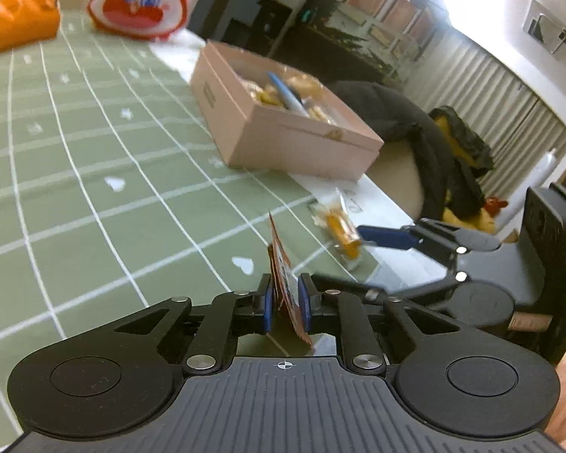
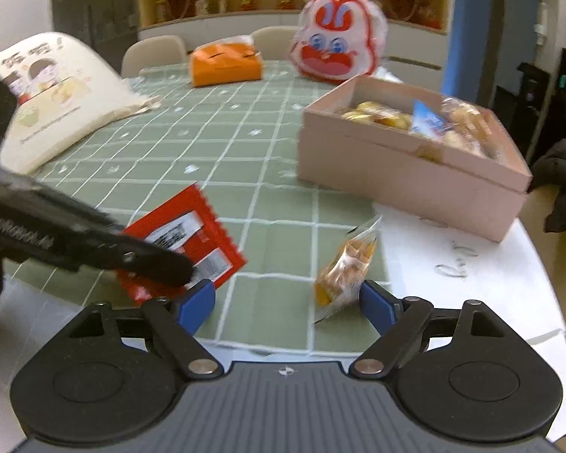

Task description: Organize snacks

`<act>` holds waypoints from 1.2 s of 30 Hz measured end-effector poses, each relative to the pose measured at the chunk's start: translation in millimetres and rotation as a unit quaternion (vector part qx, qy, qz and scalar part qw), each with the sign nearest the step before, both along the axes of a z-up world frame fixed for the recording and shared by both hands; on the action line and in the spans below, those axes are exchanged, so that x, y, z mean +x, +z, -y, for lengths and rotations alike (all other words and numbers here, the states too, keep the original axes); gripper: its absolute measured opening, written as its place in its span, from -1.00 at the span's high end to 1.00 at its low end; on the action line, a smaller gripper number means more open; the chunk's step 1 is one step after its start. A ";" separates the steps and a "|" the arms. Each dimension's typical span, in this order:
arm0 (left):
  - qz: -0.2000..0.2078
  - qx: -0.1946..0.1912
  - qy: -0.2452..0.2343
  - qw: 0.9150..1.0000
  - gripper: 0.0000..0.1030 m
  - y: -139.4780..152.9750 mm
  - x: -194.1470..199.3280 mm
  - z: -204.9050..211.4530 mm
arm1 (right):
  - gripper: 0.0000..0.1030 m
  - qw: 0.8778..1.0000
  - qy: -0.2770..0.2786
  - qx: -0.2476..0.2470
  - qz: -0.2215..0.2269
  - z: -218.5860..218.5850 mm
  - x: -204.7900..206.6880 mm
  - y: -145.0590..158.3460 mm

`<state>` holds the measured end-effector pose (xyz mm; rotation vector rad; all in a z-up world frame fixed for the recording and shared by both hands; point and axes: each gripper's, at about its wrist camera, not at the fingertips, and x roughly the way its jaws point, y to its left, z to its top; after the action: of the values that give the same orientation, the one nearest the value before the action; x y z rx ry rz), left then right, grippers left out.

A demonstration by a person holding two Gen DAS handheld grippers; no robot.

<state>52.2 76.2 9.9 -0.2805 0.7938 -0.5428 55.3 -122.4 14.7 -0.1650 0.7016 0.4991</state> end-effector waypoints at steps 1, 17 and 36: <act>0.003 0.000 0.004 1.000 0.66 1.3 -0.8 -1.4 | -0.64 1.000 -0.008 0.002 0.005 2.2 1.3 1.7; -0.011 0.004 -0.008 1.000 0.60 -7.3 2.5 3.7 | -0.09 0.999 -0.034 -0.002 -0.006 4.1 17.9 -3.0; -0.052 0.023 -0.007 0.998 0.60 0.4 -8.9 17.0 | -0.32 0.995 0.073 0.073 -0.019 45.0 -52.0 1.9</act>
<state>43.3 59.3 10.4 -0.2621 0.9093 -0.5255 3.3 -167.3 16.6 -0.0700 0.6896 0.6918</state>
